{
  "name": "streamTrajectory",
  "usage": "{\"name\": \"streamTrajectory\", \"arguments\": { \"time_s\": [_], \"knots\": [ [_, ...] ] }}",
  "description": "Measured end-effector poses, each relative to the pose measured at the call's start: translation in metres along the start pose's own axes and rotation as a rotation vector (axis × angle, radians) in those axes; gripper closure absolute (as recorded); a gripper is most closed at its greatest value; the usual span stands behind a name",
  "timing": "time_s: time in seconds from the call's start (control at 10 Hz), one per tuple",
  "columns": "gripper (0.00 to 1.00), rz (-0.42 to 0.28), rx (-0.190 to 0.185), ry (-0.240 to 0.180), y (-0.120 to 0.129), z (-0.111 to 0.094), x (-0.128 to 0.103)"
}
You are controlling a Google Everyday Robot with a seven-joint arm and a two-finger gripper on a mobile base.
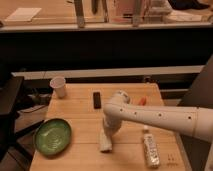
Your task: Wipe the white sponge on the table
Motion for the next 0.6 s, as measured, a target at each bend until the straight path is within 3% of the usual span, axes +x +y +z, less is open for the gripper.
{"name": "streamTrajectory", "arguments": {
  "time_s": [0.3, 0.6],
  "knots": [
    [1.00, -0.001, -0.001, 0.002, 0.016, -0.001, -0.005],
    [1.00, -0.012, -0.001, 0.002, 0.009, -0.001, -0.005]
  ]
}}
